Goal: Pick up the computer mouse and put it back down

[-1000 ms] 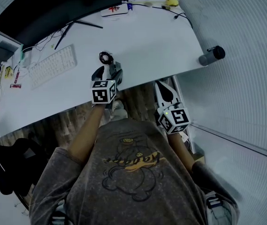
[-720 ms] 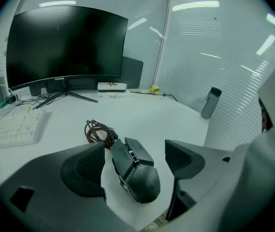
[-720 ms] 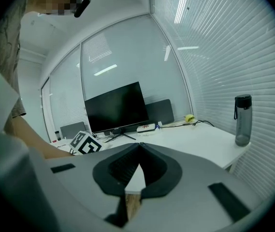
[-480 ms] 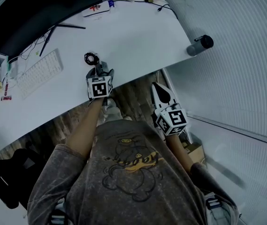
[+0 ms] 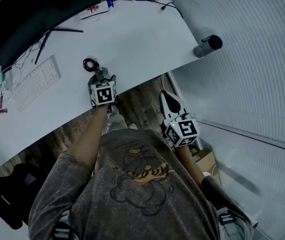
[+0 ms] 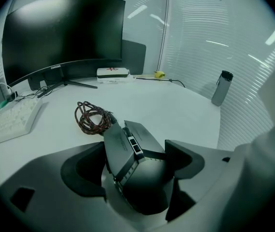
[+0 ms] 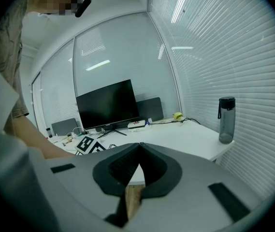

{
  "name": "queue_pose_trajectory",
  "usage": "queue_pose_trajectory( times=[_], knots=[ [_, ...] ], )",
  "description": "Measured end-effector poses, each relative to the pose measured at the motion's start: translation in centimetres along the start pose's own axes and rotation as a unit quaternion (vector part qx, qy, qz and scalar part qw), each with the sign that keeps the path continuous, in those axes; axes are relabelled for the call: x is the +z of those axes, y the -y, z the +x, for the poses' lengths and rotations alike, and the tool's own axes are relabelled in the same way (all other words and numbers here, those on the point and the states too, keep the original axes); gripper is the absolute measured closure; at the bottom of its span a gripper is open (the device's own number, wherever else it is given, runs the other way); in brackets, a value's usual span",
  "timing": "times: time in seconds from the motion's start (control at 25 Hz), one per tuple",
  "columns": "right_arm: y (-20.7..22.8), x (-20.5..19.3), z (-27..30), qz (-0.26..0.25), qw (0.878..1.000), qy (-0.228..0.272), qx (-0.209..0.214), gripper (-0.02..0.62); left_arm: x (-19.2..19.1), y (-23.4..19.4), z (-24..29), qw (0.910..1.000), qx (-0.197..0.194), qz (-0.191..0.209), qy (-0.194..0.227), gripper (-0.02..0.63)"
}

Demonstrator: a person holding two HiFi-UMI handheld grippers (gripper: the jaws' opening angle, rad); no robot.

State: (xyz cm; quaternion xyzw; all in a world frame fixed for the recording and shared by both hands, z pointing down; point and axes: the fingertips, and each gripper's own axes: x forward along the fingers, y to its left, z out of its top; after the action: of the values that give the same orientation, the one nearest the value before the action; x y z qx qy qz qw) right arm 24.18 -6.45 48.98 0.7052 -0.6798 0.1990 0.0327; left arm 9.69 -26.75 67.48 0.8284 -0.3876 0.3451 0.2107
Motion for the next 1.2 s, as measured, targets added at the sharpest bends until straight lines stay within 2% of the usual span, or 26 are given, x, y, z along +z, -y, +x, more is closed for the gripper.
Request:
queue_pose_trajectory(
  times=[0.28, 0.68, 0.88, 1.2],
  knots=[
    [0.2, -0.2, 0.0, 0.000, 1.000, -0.006, 0.000, 0.589, 0.1, -0.1, 0.2, 0.9998, 0.017, -0.005, -0.002, 0.242],
    [0.3, -0.4, 0.1, -0.002, 1.000, -0.012, 0.005, 0.589, 0.0, -0.6, -0.5, 0.9999, 0.009, -0.009, -0.002, 0.244],
    [0.5, -0.5, 0.5, 0.000, 1.000, -0.012, 0.012, 0.589, 0.8, -0.7, -1.4, 0.9997, 0.008, 0.013, 0.017, 0.244],
    [-0.4, 0.0, 2.9, -0.003, 0.999, -0.010, 0.035, 0.589, 3.7, -1.5, -4.1, 0.9977, -0.008, 0.018, 0.065, 0.245]
  ],
)
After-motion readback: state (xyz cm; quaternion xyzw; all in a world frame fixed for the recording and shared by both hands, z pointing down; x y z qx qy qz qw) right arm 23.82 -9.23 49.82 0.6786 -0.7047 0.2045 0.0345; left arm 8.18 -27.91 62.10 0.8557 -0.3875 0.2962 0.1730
